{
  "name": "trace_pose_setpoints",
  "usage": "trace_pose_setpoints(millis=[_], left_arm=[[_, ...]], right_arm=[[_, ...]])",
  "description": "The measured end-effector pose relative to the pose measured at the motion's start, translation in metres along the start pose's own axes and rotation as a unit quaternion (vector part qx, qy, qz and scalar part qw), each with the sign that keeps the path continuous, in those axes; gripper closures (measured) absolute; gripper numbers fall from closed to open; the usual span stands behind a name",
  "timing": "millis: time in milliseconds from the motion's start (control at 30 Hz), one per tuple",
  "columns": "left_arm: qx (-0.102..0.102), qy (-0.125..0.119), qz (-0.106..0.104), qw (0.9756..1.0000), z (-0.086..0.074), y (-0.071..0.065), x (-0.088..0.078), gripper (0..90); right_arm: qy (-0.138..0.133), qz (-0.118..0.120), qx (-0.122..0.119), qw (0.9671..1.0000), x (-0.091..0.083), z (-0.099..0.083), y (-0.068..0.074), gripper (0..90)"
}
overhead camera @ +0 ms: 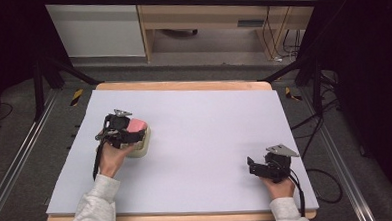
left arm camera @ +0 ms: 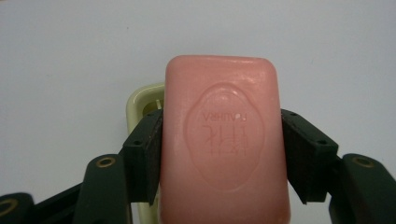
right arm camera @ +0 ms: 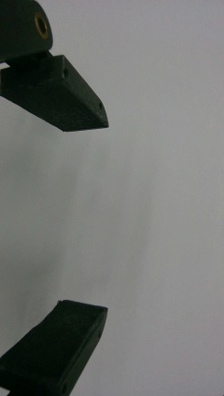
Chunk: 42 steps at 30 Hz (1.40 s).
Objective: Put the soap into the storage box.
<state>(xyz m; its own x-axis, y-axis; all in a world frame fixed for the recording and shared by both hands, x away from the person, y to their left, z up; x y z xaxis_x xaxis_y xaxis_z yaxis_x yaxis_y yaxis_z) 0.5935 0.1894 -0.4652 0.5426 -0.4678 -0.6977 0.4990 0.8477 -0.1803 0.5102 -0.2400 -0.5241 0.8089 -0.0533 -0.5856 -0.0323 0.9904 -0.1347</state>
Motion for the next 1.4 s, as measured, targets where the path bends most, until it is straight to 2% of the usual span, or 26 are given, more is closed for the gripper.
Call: trace_pose_setpoints(millis=[600, 867, 1400], left_arm=[[-0.022, 0.013, 0.007, 0.9996, -0.011, 0.013, 0.019, 37.0], [-0.027, 0.014, 0.013, 0.9994, -0.015, 0.017, 0.02, 37.0], [-0.031, 0.024, 0.017, 0.9991, -0.02, 0.017, 0.026, 37.1]], right_arm=[[0.001, 0.0, -0.001, 1.0, 0.001, 0.0, 0.0, 9.2], [0.001, 0.0, 0.0, 1.0, 0.0, 0.0, 0.001, 9.2], [0.001, 0.001, 0.001, 1.0, 0.0, 0.0, 0.001, 9.2]])
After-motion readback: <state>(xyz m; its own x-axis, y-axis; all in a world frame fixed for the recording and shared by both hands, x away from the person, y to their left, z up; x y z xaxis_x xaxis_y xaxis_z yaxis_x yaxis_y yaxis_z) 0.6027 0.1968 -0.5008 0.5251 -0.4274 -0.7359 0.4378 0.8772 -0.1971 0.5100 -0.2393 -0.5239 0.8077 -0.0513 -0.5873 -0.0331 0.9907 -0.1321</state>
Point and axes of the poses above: each handheld gripper's, and its own axes: x roughly forward along the jaws, z roughly out of its top, y roughly to its left, the point moved 8 cm from there along x, roughly forward along the jaws, and after that the axes turned 14 degrees about -z, right-handed, at the moved point
